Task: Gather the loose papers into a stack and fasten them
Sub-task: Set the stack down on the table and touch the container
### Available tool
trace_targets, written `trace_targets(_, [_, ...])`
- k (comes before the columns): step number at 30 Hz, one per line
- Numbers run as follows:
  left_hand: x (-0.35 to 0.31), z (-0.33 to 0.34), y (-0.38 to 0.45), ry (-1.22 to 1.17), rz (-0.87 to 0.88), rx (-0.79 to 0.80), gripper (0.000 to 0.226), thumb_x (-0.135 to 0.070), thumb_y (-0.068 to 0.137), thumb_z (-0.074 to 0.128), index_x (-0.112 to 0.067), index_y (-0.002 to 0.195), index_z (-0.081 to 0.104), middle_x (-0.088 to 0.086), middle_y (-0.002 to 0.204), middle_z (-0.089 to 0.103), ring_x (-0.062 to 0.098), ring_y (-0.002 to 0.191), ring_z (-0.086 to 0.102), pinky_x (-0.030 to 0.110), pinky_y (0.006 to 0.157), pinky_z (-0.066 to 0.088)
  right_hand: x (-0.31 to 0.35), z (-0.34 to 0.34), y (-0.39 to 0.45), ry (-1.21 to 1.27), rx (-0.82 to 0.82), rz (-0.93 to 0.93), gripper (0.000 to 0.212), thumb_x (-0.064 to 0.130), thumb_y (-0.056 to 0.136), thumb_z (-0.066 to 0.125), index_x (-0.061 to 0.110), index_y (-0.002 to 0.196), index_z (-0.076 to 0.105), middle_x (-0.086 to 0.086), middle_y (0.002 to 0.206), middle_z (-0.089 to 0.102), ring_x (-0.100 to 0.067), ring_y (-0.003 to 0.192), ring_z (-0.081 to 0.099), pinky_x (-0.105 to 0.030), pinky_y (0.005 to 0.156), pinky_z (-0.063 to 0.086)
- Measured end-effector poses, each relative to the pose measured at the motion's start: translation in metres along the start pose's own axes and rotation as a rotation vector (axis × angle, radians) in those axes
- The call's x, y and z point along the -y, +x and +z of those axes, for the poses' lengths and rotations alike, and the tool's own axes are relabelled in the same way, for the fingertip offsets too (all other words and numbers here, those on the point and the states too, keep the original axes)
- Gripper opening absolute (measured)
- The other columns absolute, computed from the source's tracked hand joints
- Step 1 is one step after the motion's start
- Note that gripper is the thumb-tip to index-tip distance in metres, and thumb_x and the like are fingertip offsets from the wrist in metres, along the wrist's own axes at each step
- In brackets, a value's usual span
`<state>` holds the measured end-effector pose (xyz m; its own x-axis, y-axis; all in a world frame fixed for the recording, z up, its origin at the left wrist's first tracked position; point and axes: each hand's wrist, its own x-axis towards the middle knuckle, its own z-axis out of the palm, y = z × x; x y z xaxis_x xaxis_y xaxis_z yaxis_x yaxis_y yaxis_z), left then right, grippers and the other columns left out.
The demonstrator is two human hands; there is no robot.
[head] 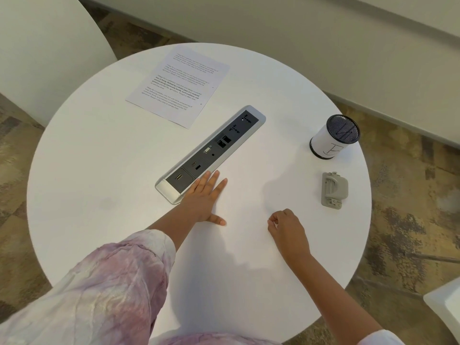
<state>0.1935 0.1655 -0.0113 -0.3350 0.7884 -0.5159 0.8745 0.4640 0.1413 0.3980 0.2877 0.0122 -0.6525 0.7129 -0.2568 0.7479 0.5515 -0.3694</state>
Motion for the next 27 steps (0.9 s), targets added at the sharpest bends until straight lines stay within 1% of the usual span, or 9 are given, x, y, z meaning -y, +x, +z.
trace_targets(5, [0.000, -0.001, -0.001, -0.008, -0.001, 0.010, 0.117, -0.076, 0.068, 0.051, -0.023, 0.145, -0.020, 0.005, 0.154, -0.029, 0.025, 0.141, -0.028, 0.040, 0.116, -0.010, 0.006, -0.001, 0.001, -0.127, 0.044, 0.022, 0.024, 0.016, 0.096, 0.037, 0.004, 0.100, 0.058, -0.008, 0.104, 0.054, -0.020, 0.099, 0.052, -0.030, 0.081, 0.047])
trace_targets(9, [-0.001, -0.002, -0.001, -0.005, 0.001, 0.011, 0.117, -0.076, 0.069, 0.051, -0.023, 0.145, -0.020, 0.005, 0.154, -0.029, 0.025, 0.141, -0.028, 0.040, 0.116, -0.009, 0.007, 0.000, 0.004, -0.112, 0.065, 0.037, 0.021, 0.012, 0.094, 0.039, 0.002, 0.096, 0.057, -0.010, 0.099, 0.054, -0.022, 0.093, 0.052, -0.031, 0.079, 0.045])
trace_targets(11, [-0.001, -0.002, -0.002, -0.005, 0.002, 0.009, 0.117, -0.076, 0.069, 0.051, -0.023, 0.145, -0.020, 0.005, 0.154, -0.029, 0.025, 0.141, -0.027, 0.040, 0.116, -0.009, 0.002, -0.003, 0.009, 0.093, 0.075, 0.084, 0.017, 0.010, 0.091, 0.043, 0.003, 0.083, 0.056, -0.010, 0.087, 0.052, -0.021, 0.079, 0.050, -0.030, 0.068, 0.043])
trace_targets(13, [-0.001, -0.003, -0.003, -0.010, 0.002, 0.010, 0.117, -0.076, 0.069, 0.052, -0.023, 0.145, -0.020, 0.005, 0.154, -0.029, 0.026, 0.141, -0.027, 0.040, 0.116, -0.010, -0.004, -0.010, 0.014, 0.317, 0.082, 0.127, 0.019, 0.007, 0.088, 0.046, 0.008, 0.069, 0.049, -0.006, 0.072, 0.047, -0.017, 0.063, 0.041, -0.020, 0.054, 0.034])
trace_targets(15, [-0.001, -0.003, -0.003, -0.010, 0.003, 0.014, 0.117, -0.075, 0.069, 0.052, -0.023, 0.145, -0.020, 0.005, 0.154, -0.029, 0.025, 0.141, -0.027, 0.040, 0.116, -0.010, -0.012, -0.017, 0.018, 0.422, 0.090, 0.169, 0.026, 0.008, 0.088, 0.045, 0.012, 0.063, 0.043, 0.000, 0.061, 0.043, -0.015, 0.056, 0.037, -0.016, 0.047, 0.028])
trace_targets(20, [-0.001, -0.004, -0.003, -0.011, 0.005, 0.015, 0.117, -0.075, 0.070, 0.052, -0.022, 0.145, -0.020, 0.006, 0.153, -0.030, 0.026, 0.141, -0.028, 0.040, 0.116, -0.010, -0.021, -0.019, 0.020, 0.523, 0.150, 0.215, 0.024, 0.011, 0.090, 0.043, 0.012, 0.067, 0.042, -0.003, 0.061, 0.042, -0.014, 0.054, 0.038, -0.019, 0.048, 0.029])
trace_targets(23, [-0.001, -0.003, -0.002, -0.008, 0.004, 0.011, 0.117, -0.075, 0.069, 0.051, -0.022, 0.145, -0.020, 0.006, 0.154, -0.029, 0.026, 0.141, -0.027, 0.040, 0.116, -0.010, -0.024, -0.020, 0.022, 0.702, 0.145, 0.281, 0.029, 0.014, 0.093, 0.045, 0.013, 0.064, 0.043, -0.002, 0.062, 0.044, -0.015, 0.054, 0.040, -0.021, 0.054, 0.034])
trace_targets(25, [-0.001, -0.002, -0.002, -0.007, 0.002, 0.007, 0.117, -0.076, 0.069, 0.051, -0.023, 0.145, -0.020, 0.006, 0.154, -0.029, 0.026, 0.141, -0.027, 0.040, 0.116, -0.010, -0.026, -0.019, 0.022, 0.675, 0.149, 0.285, 0.025, 0.016, 0.093, 0.047, 0.013, 0.068, 0.049, 0.000, 0.063, 0.048, -0.013, 0.054, 0.043, -0.021, 0.056, 0.036])
trace_targets(27, [0.000, 0.000, 0.000, -0.006, 0.000, 0.006, 0.118, -0.076, 0.068, 0.051, -0.023, 0.145, -0.020, 0.005, 0.154, -0.029, 0.025, 0.141, -0.028, 0.040, 0.116, -0.010, -0.025, -0.016, 0.019, 0.487, 0.139, 0.240, 0.017, 0.017, 0.091, 0.050, 0.013, 0.075, 0.056, 0.005, 0.063, 0.052, -0.007, 0.055, 0.047, -0.012, 0.053, 0.036])
